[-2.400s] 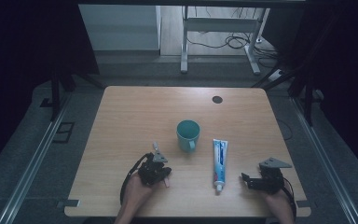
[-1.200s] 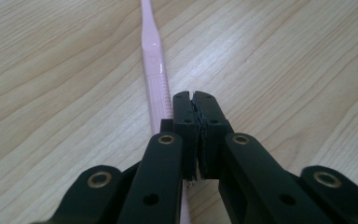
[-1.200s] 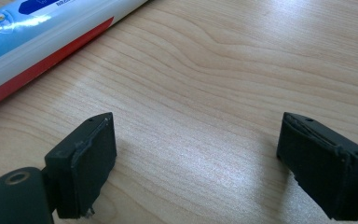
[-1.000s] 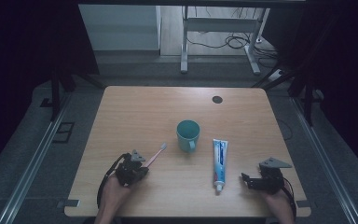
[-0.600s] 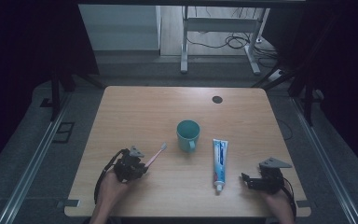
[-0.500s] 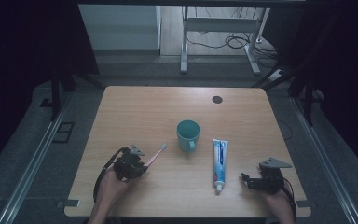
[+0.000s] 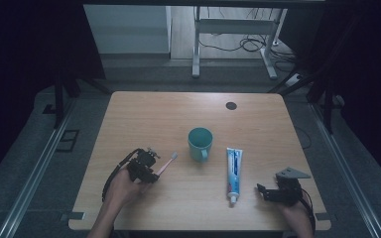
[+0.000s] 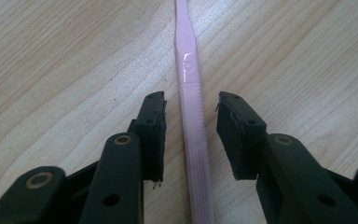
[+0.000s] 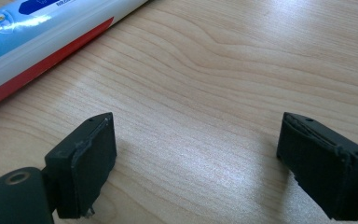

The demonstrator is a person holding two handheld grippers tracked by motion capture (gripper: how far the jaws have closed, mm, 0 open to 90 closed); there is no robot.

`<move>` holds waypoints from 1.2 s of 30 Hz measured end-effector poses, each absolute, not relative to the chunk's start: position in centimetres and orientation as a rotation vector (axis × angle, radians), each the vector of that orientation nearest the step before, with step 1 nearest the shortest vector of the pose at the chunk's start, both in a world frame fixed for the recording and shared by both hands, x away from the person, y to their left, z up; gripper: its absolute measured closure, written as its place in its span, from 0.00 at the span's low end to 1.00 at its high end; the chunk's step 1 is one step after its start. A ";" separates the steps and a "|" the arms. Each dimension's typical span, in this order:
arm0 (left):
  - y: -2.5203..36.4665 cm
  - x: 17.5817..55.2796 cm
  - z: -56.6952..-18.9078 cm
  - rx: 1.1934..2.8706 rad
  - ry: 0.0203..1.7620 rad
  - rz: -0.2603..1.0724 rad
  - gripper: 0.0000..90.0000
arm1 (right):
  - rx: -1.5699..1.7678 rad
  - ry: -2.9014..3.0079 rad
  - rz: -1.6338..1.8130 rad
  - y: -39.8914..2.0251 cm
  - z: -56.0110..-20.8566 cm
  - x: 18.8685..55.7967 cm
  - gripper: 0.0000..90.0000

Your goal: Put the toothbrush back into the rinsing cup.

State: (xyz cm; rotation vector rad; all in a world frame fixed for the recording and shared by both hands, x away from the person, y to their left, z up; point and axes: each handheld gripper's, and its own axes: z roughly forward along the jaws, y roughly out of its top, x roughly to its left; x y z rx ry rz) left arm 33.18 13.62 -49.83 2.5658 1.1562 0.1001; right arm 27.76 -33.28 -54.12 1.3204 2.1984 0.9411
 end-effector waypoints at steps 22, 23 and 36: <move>10.4 37.2 -49.5 2.757 1.240 -0.018 0.66 | 1.321 2.198 0.942 -33.3 -54.1 27.8 0.13; 10.3 37.2 -49.6 2.754 1.247 -0.018 0.67 | 1.321 2.198 0.942 -33.3 -54.1 27.8 0.13; 9.3 38.1 -50.0 2.806 1.274 -0.030 0.75 | 1.321 2.198 0.942 -33.3 -54.1 27.8 0.13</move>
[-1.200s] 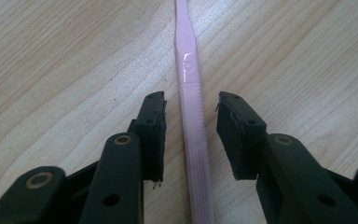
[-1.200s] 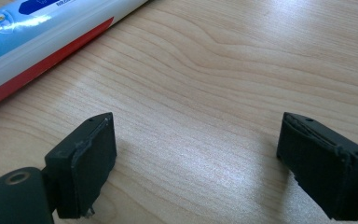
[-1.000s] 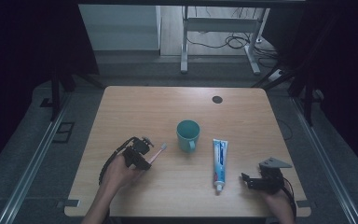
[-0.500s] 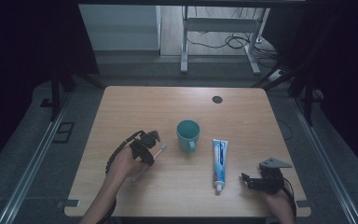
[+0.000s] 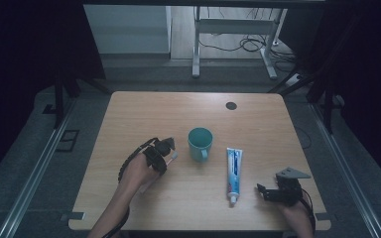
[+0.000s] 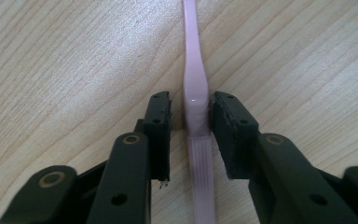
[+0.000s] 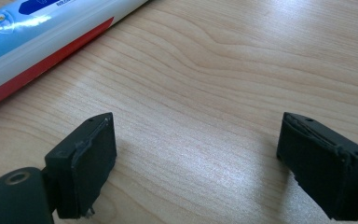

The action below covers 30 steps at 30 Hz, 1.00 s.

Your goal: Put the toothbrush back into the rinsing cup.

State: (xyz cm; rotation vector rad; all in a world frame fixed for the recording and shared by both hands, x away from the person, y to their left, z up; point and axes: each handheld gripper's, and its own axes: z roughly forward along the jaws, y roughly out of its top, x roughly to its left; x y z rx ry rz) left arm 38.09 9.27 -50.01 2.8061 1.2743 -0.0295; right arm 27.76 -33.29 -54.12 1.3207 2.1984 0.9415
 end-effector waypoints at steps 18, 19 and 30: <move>8.7 38.6 -49.6 2.826 1.284 -0.051 0.88 | 1.321 2.198 0.942 -33.3 -54.1 27.8 0.13; 8.7 38.6 -49.5 2.826 1.279 -0.053 0.88 | 1.322 2.198 0.942 -33.3 -54.1 27.8 0.13; 8.7 38.8 -47.3 2.795 1.245 -0.056 0.88 | 1.322 2.198 0.942 -33.3 -54.1 27.8 0.13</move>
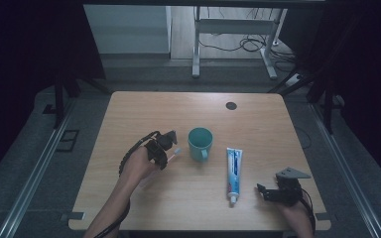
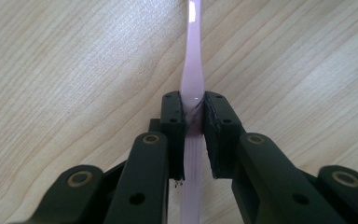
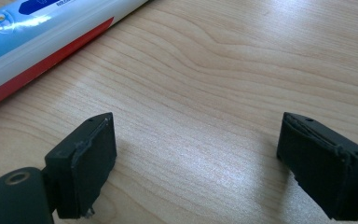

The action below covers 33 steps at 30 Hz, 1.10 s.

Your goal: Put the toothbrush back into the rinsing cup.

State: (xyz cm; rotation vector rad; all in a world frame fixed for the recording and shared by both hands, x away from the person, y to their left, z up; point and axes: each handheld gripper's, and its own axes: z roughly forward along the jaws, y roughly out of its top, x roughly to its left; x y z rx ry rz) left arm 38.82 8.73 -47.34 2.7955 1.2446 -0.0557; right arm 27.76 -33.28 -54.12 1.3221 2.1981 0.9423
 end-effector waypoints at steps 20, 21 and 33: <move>8.2 38.9 -43.1 2.699 1.157 0.040 0.88 | 1.319 2.197 0.944 -33.3 -54.1 27.8 0.13; 8.2 38.9 -42.9 2.690 1.156 0.045 0.88 | 1.319 2.197 0.944 -33.3 -54.1 27.8 0.13; 8.2 39.0 -41.0 2.597 1.105 0.099 0.88 | 1.318 2.197 0.944 -33.3 -54.1 27.8 0.13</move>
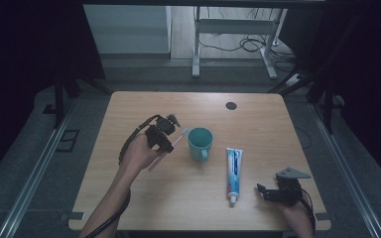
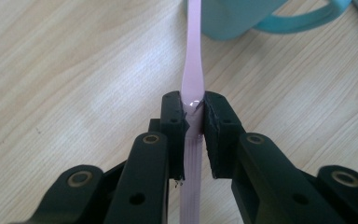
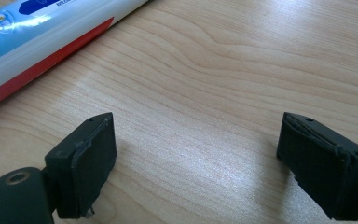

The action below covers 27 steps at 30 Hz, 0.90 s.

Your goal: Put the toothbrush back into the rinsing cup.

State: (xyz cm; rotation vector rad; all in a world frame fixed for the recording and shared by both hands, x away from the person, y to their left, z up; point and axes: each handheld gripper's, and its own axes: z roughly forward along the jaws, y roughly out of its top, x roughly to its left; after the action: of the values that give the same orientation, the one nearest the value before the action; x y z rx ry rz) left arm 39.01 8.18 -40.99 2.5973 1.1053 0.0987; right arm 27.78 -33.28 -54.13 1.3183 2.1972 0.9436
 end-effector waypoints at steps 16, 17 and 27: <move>7.3 39.2 -38.8 2.447 1.008 0.144 0.88 | 1.318 2.197 0.944 -33.3 -54.1 27.8 0.13; 7.2 39.3 -38.7 2.440 0.997 0.147 0.88 | 1.318 2.197 0.944 -33.3 -54.1 27.8 0.13; 6.3 39.8 -37.6 2.350 0.965 0.173 0.88 | 1.319 2.198 0.944 -33.3 -54.1 27.8 0.13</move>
State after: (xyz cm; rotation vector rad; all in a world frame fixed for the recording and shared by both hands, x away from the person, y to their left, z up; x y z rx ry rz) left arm 39.80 6.31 -37.64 2.3498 0.9655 0.1730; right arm 27.77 -33.28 -54.13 1.3186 2.1976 0.9444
